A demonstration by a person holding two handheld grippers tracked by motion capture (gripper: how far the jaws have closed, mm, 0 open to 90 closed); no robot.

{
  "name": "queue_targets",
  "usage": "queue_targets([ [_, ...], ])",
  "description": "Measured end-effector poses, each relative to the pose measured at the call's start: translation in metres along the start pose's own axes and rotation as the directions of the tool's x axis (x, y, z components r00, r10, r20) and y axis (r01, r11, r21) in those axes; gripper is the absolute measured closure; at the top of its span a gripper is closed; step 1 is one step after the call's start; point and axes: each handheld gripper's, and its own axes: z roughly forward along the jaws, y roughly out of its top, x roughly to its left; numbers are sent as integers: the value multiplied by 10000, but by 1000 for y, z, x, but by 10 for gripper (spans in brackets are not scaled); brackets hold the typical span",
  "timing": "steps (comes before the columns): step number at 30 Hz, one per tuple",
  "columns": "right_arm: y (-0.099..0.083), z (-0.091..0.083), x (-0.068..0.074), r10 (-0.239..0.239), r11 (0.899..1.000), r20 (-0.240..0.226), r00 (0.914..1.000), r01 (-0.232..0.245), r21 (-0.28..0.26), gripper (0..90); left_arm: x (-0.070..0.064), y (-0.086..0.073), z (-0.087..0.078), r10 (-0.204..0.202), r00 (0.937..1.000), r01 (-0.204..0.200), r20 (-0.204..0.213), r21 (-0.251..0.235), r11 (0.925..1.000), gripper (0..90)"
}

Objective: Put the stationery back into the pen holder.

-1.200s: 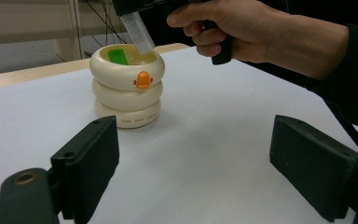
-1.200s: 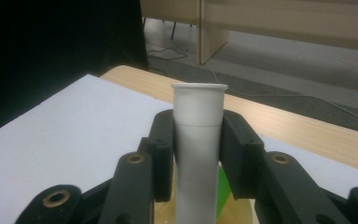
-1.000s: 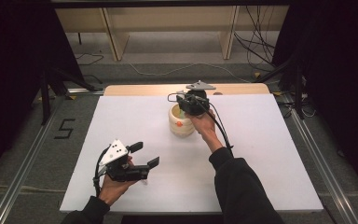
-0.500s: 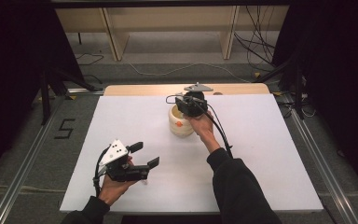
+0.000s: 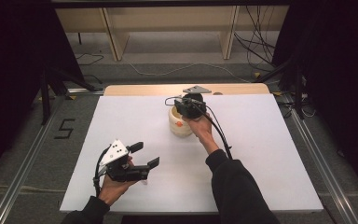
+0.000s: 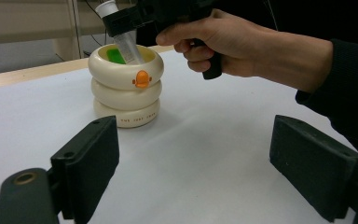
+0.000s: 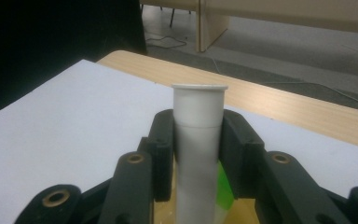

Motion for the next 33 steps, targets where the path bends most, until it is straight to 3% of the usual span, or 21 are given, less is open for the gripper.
queue_targets([
  [33,-16,5,0,130,9987,56,9999,-132,488,665,1,0,0,63,9999,-63,-102,24,10000,155],
])
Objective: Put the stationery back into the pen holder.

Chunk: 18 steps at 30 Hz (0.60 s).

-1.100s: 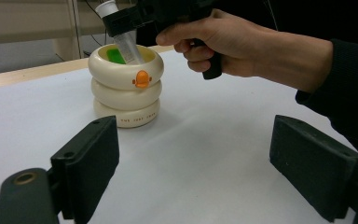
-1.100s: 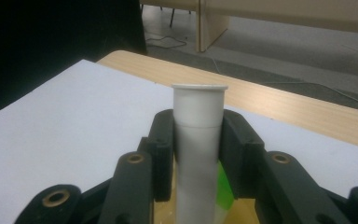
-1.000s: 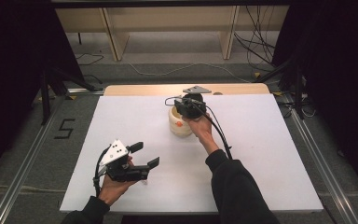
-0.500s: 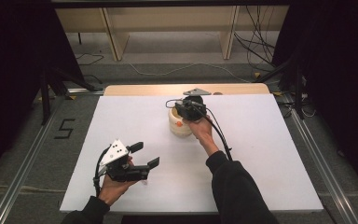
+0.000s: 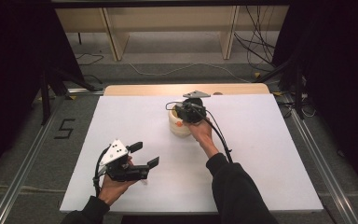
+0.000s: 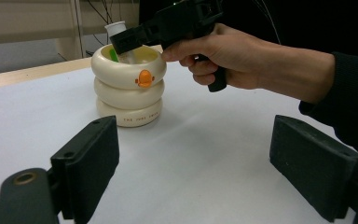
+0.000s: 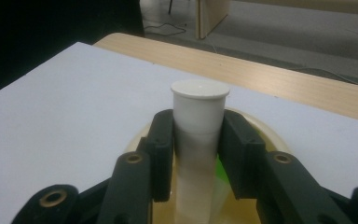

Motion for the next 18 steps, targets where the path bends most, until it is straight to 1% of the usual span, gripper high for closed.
queue_targets([
  [1,0,0,0,-16,10000,6,10000,16,8,652,0,0,0,0,10000,0,-2,-2,10000,155],
  [3,0,-1,-1,12,10000,26,10000,-12,7,543,0,0,0,27,10000,-27,-2,17,10000,155],
  [4,1,-2,-2,54,10000,-26,10000,-54,-81,498,0,0,0,9,10000,-9,-10,3,10000,155],
  [5,4,-6,-4,273,9994,-149,9995,-276,-231,444,0,0,0,-12,10000,12,3,6,10000,155],
  [6,4,-6,-4,273,9994,-149,9995,-276,-231,444,0,0,0,-6,10000,6,-14,2,10000,155],
  [8,7,-11,-7,523,9972,-196,9984,-533,-517,409,0,0,0,-7,10000,7,-10,2,10000,155],
  [10,10,-17,-10,631,9958,-280,9976,-648,-650,388,0,0,0,-20,10000,20,-8,3,10000,155],
  [13,11,-21,-12,582,9961,-305,9978,-601,-651,377,0,0,0,-1,10000,1,-14,39,10000,155],
  [18,12,-32,-14,427,9962,-593,9973,-470,-733,365,1,0,0,21,10000,-20,-17,52,10000,155],
])
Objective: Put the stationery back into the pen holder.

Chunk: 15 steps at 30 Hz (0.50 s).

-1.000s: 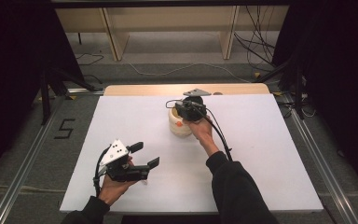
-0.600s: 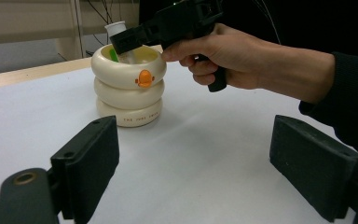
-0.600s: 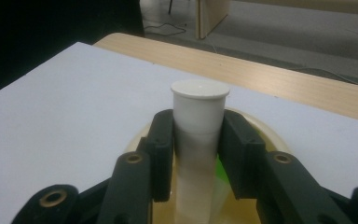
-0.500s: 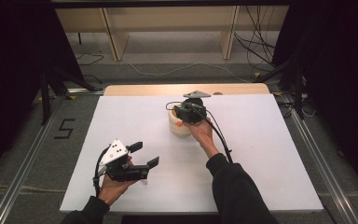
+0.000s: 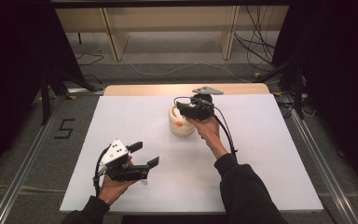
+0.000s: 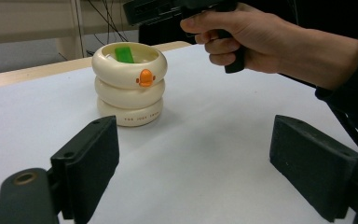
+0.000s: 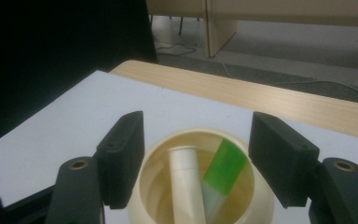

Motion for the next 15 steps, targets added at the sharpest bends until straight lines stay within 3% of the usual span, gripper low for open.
queue_targets([
  [12,-1,-26,-5,-151,9994,-693,9975,172,298,311,3,0,0,-43,10000,43,-67,68,10000,154],
  [15,-6,-36,-7,-293,9988,-888,9956,326,369,306,6,2,1,-123,9999,123,-10,273,9996,154],
])
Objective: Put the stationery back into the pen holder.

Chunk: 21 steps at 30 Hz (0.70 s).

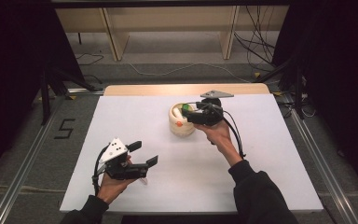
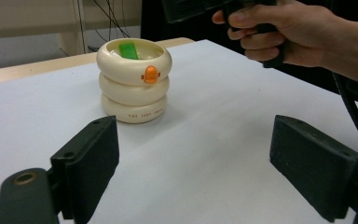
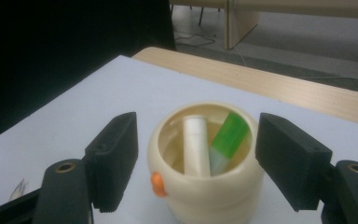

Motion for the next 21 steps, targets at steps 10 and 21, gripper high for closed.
queue_targets([
  [10,-24,-39,-3,-515,9980,-510,9974,533,329,300,15,5,3,694,9975,-677,-115,1091,9917,156],
  [21,-50,-73,-2,-1067,9921,-742,9915,1111,582,297,28,16,4,2018,9794,-1941,65,3046,9325,160],
])
